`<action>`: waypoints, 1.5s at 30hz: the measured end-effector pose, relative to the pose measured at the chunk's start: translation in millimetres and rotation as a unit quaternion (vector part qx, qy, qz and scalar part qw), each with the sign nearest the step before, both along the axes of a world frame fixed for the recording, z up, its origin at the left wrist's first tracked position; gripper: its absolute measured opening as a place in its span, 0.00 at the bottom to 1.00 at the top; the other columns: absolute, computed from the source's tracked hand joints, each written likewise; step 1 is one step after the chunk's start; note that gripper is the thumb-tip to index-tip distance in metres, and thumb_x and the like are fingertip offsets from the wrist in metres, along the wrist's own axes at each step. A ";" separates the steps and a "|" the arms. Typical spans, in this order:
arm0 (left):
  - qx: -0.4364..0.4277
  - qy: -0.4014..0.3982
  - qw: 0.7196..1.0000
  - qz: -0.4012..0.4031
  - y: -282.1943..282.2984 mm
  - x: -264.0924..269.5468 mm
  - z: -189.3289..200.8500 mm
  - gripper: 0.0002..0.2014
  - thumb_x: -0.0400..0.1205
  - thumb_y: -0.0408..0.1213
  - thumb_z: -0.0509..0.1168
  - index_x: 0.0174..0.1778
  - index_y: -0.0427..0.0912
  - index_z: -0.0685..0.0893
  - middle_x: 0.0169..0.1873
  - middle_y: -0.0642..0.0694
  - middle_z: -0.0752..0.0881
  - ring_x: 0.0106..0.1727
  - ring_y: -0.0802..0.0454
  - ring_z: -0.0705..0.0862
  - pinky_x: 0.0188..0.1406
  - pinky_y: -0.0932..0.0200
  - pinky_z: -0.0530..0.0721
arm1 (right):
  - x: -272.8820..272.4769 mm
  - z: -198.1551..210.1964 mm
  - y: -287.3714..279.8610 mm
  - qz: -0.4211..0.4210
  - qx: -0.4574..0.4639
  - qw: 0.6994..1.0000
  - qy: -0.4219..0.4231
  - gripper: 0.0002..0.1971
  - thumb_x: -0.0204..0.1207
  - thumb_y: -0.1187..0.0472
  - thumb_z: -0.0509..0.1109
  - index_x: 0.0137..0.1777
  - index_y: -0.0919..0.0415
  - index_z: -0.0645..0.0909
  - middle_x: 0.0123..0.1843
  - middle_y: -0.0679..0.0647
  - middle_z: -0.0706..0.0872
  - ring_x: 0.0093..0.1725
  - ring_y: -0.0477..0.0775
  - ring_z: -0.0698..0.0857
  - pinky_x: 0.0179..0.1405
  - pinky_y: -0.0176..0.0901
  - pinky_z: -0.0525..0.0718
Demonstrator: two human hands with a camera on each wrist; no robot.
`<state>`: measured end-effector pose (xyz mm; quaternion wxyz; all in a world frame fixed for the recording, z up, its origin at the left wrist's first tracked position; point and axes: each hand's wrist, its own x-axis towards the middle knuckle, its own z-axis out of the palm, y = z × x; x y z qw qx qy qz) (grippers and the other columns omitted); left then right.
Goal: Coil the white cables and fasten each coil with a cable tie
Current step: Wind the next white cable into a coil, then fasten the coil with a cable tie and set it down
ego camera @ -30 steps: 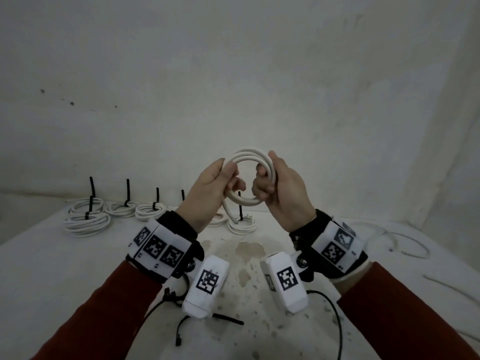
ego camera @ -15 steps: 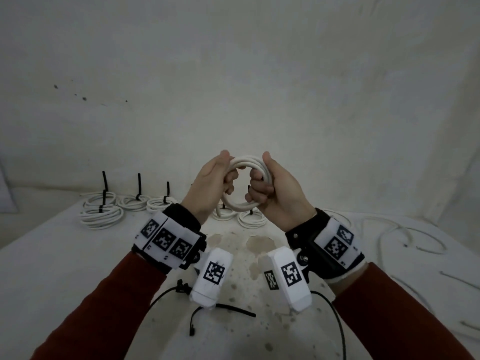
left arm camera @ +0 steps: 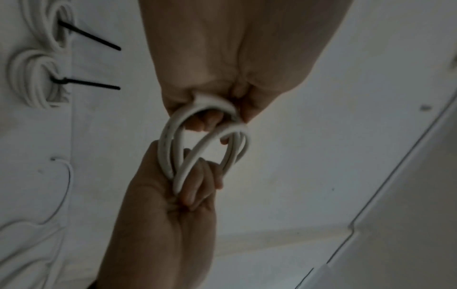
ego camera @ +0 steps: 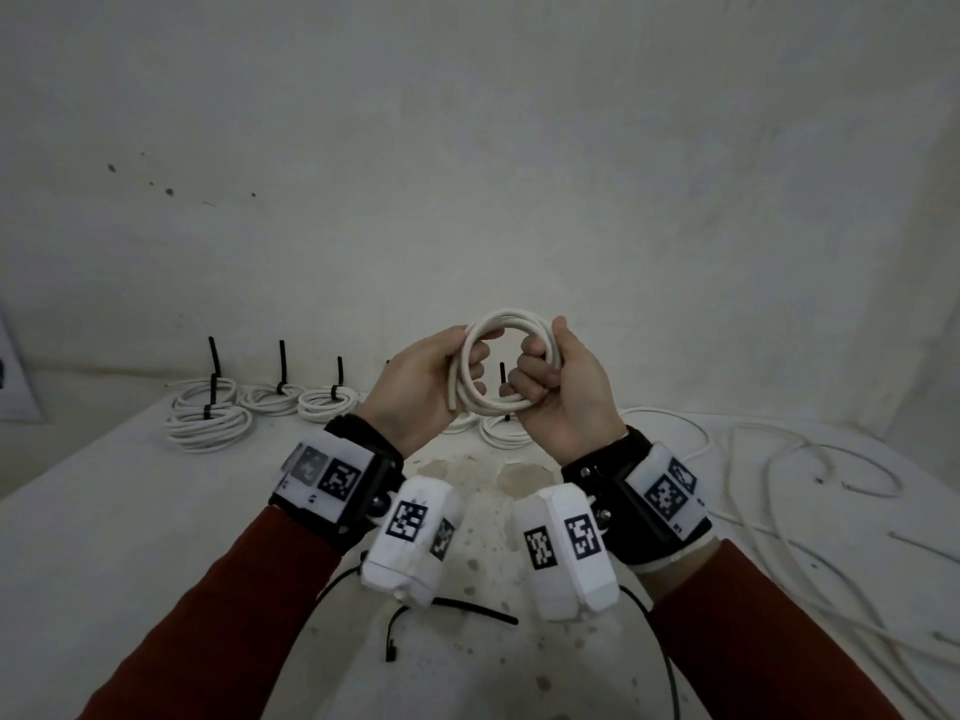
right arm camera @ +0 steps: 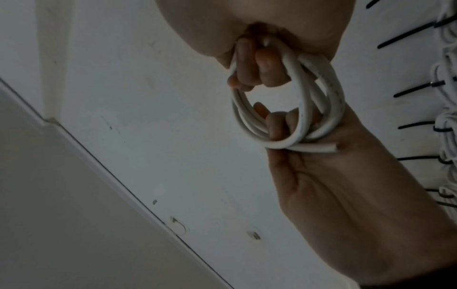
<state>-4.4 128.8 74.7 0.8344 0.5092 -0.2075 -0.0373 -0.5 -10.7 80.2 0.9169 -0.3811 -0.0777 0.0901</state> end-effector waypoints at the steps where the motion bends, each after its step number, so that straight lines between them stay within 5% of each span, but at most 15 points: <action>1: -0.008 -0.004 1.000 -0.025 3.9 -0.4 -0.9 0.16 0.84 0.35 0.51 0.60 0.32 0.78 0.32 0.50 0.75 0.32 0.56 0.68 0.36 0.60 0.68 | 0.4 1.9 -2.3 0.012 0.007 1.000 0.011 0.29 0.87 0.44 0.49 0.27 0.58 0.69 0.14 0.46 0.59 0.14 0.45 0.59 0.30 0.41 0.58; 6: 0.003 -0.026 1.000 -0.016 12.6 -6.6 -6.8 0.17 0.79 0.34 0.57 0.62 0.34 0.78 0.40 0.47 0.87 0.36 0.55 0.83 0.38 0.64 0.84 | -0.7 6.1 -2.5 0.034 0.013 0.999 0.026 0.28 0.87 0.45 0.48 0.28 0.58 0.68 0.14 0.46 0.59 0.14 0.45 0.59 0.26 0.38 0.58; 11: 0.005 0.021 1.000 0.010 16.7 -9.1 -7.0 0.15 0.86 0.38 0.51 0.55 0.34 0.81 0.34 0.47 0.88 0.41 0.50 0.89 0.43 0.59 0.88 | 0.9 2.5 9.2 0.003 0.032 0.999 0.034 0.24 0.88 0.47 0.49 0.33 0.59 0.69 0.15 0.46 0.65 0.14 0.44 0.60 0.22 0.35 0.57; 17: -0.057 0.102 0.990 0.072 11.9 -8.1 -9.0 0.21 0.88 0.47 0.50 0.44 0.36 0.80 0.25 0.49 0.79 0.28 0.55 0.78 0.31 0.65 0.82 | 2.4 -5.6 29.6 -0.037 0.048 0.997 0.045 0.23 0.88 0.48 0.49 0.35 0.60 0.70 0.16 0.46 0.67 0.19 0.45 0.60 0.15 0.33 0.64; 21: -0.067 0.097 0.990 0.083 13.3 -9.7 -14.1 0.21 0.87 0.49 0.49 0.42 0.37 0.80 0.23 0.50 0.79 0.25 0.56 0.79 0.30 0.65 0.82 | 0.8 -13.9 36.7 -0.048 0.036 0.997 0.041 0.26 0.89 0.47 0.47 0.33 0.60 0.70 0.16 0.47 0.64 0.16 0.46 0.63 0.17 0.35 0.67; 33: -0.040 0.137 0.990 -0.015 38.3 -10.4 -26.7 0.15 0.83 0.49 0.53 0.39 0.42 0.74 0.22 0.53 0.70 0.23 0.59 0.73 0.31 0.64 0.82 | 0.8 -35.0 38.6 -0.003 0.040 0.997 0.059 0.24 0.88 0.47 0.47 0.37 0.61 0.71 0.19 0.49 0.69 0.27 0.49 0.62 0.32 0.39 0.66; 38: -0.007 0.134 0.991 0.001 52.9 -12.4 -40.8 0.12 0.79 0.47 0.56 0.36 0.42 0.71 0.22 0.52 0.70 0.24 0.59 0.71 0.30 0.66 0.80 | -1.1 -49.4 29.7 0.048 -0.206 0.977 0.021 0.24 0.88 0.47 0.48 0.38 0.57 0.78 0.26 0.47 0.79 0.32 0.47 0.77 0.40 0.43 0.68; 42: 0.048 0.118 0.988 0.088 72.7 -13.9 -55.9 0.15 0.87 0.42 0.51 0.36 0.41 0.71 0.21 0.52 0.70 0.23 0.59 0.70 0.28 0.69 0.77 | 0.9 -68.5 20.3 0.016 -0.407 0.913 -0.027 0.10 0.84 0.56 0.62 0.54 0.60 0.82 0.45 0.50 0.86 0.39 0.49 0.82 0.38 0.40 0.75; 45: 0.075 0.114 0.980 0.148 89.2 -13.3 -65.9 0.16 0.89 0.41 0.49 0.37 0.41 0.71 0.20 0.53 0.71 0.22 0.60 0.70 0.28 0.69 0.74 | -7.5 -84.4 15.2 0.022 -0.531 0.840 -0.112 0.06 0.80 0.64 0.68 0.54 0.62 0.81 0.45 0.52 0.85 0.35 0.47 0.82 0.31 0.33 0.78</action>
